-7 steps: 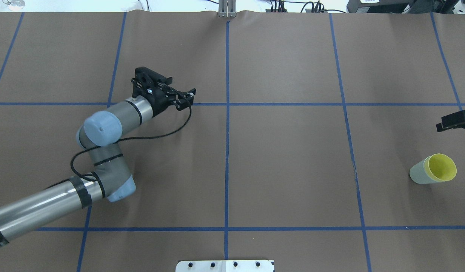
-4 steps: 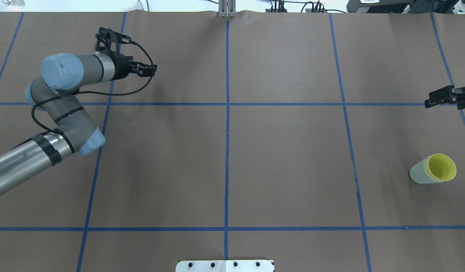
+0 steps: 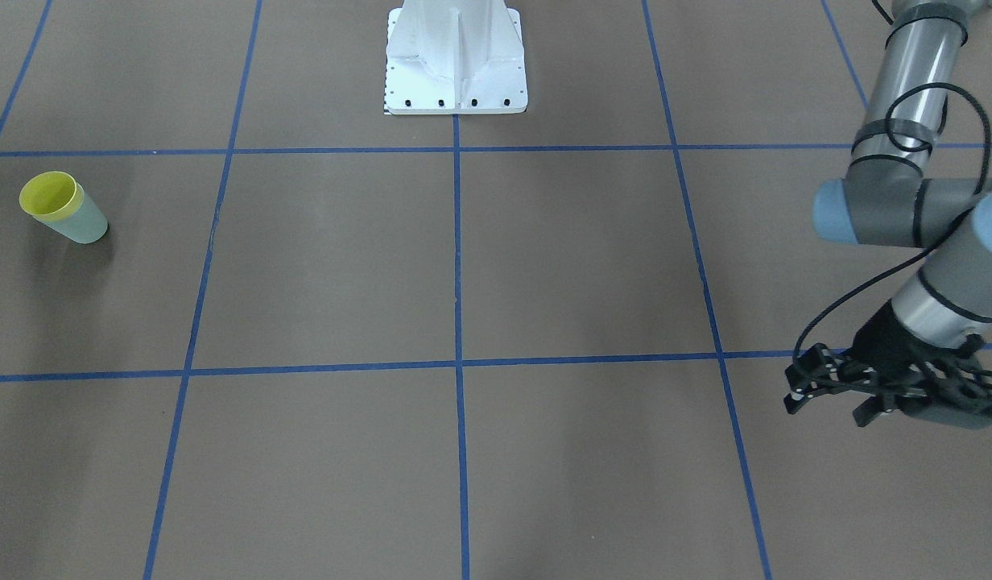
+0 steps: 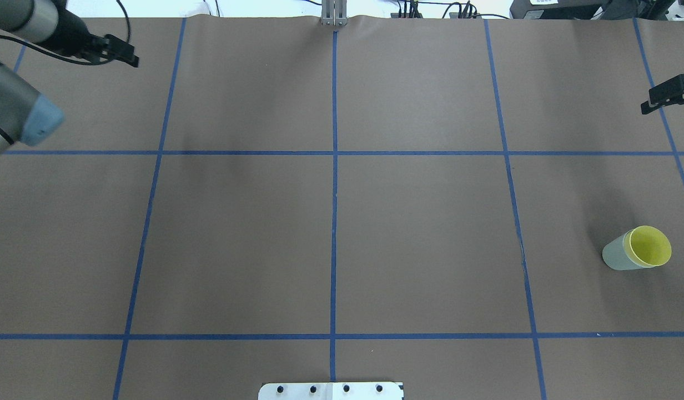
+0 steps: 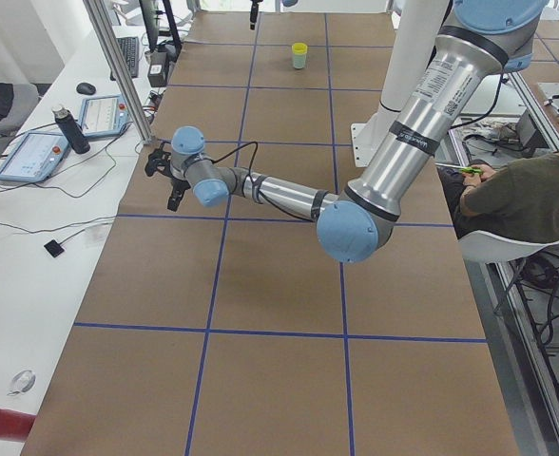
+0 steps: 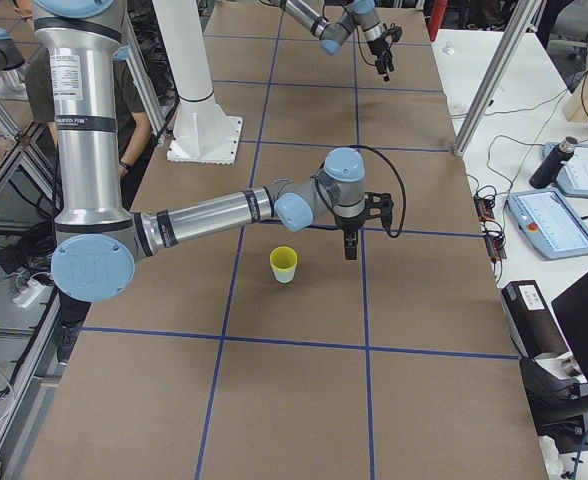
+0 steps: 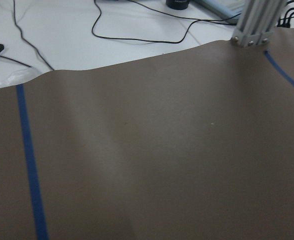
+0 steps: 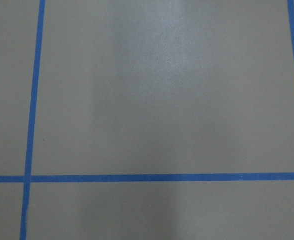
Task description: Transfer and stack yellow cup on green cup
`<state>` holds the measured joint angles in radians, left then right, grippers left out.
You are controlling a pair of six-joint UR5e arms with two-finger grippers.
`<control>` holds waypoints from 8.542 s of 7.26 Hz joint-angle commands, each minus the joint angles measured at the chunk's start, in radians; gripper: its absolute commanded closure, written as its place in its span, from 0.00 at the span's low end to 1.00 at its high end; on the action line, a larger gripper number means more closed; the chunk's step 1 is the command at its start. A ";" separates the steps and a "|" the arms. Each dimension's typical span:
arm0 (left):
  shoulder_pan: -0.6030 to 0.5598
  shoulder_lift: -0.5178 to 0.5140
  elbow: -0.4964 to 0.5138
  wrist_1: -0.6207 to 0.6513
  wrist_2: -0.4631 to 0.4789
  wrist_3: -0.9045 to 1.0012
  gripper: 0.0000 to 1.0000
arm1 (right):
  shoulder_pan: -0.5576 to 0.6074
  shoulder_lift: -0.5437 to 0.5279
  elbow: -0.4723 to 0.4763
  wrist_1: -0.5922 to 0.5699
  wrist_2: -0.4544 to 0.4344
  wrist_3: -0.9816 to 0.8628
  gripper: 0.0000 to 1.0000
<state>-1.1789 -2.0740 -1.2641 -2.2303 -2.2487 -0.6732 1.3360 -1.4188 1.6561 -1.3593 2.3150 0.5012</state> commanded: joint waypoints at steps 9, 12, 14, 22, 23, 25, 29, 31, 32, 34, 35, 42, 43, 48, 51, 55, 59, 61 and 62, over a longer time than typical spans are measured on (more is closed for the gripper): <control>-0.295 0.532 -0.348 0.497 -0.072 0.645 0.00 | 0.134 0.098 -0.022 -0.525 0.020 -0.502 0.00; -0.303 0.486 -0.521 0.971 -0.069 0.880 0.00 | 0.161 0.110 -0.019 -0.558 0.020 -0.550 0.00; -0.300 0.512 -0.514 0.919 -0.083 0.880 0.00 | 0.175 0.103 -0.007 -0.557 0.018 -0.550 0.00; -0.300 0.552 -0.491 0.788 -0.130 0.879 0.00 | 0.195 0.026 0.082 -0.557 0.017 -0.547 0.00; -0.303 0.561 -0.514 0.793 -0.127 0.877 0.00 | 0.190 0.005 0.083 -0.552 0.014 -0.552 0.00; -0.304 0.606 -0.535 0.788 -0.133 0.880 0.00 | 0.171 -0.043 0.080 -0.547 0.001 -0.552 0.00; -0.303 0.589 -0.509 0.788 -0.135 0.868 0.00 | 0.144 -0.052 0.082 -0.546 0.000 -0.552 0.00; -0.303 0.588 -0.509 0.788 -0.134 0.868 0.00 | 0.137 -0.052 0.083 -0.546 0.001 -0.552 0.00; -0.303 0.588 -0.508 0.788 -0.134 0.870 0.00 | 0.135 -0.052 0.083 -0.544 0.001 -0.550 0.00; -0.303 0.588 -0.509 0.788 -0.135 0.870 0.00 | 0.131 -0.049 0.083 -0.543 0.004 -0.550 0.00; -0.303 0.588 -0.506 0.788 -0.135 0.871 0.00 | 0.131 -0.048 0.082 -0.528 0.009 -0.549 0.00; -0.301 0.588 -0.509 0.787 -0.137 0.874 0.00 | 0.131 -0.049 0.079 -0.521 0.014 -0.540 0.00; -0.303 0.588 -0.508 0.787 -0.137 0.874 0.00 | 0.131 -0.049 0.077 -0.521 0.014 -0.540 0.00; -0.301 0.588 -0.506 0.787 -0.137 0.874 0.00 | 0.131 -0.049 0.076 -0.521 0.014 -0.540 0.00; -0.301 0.588 -0.508 0.787 -0.137 0.874 0.00 | 0.131 -0.051 0.079 -0.521 0.014 -0.540 0.00; -0.301 0.586 -0.506 0.787 -0.137 0.874 0.00 | 0.131 -0.051 0.080 -0.521 0.015 -0.538 0.00; -0.300 0.586 -0.506 0.787 -0.137 0.874 0.00 | 0.131 -0.051 0.082 -0.521 0.023 -0.540 0.00; -0.300 0.586 -0.506 0.788 -0.137 0.874 0.00 | 0.131 -0.052 0.080 -0.521 0.032 -0.538 0.00; -0.300 0.586 -0.506 0.787 -0.137 0.874 0.00 | 0.131 -0.051 0.079 -0.521 0.032 -0.538 0.00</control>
<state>-1.4788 -1.4880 -1.7702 -1.4429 -2.3853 0.2010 1.4665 -1.4702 1.7362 -1.8807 2.3449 -0.0370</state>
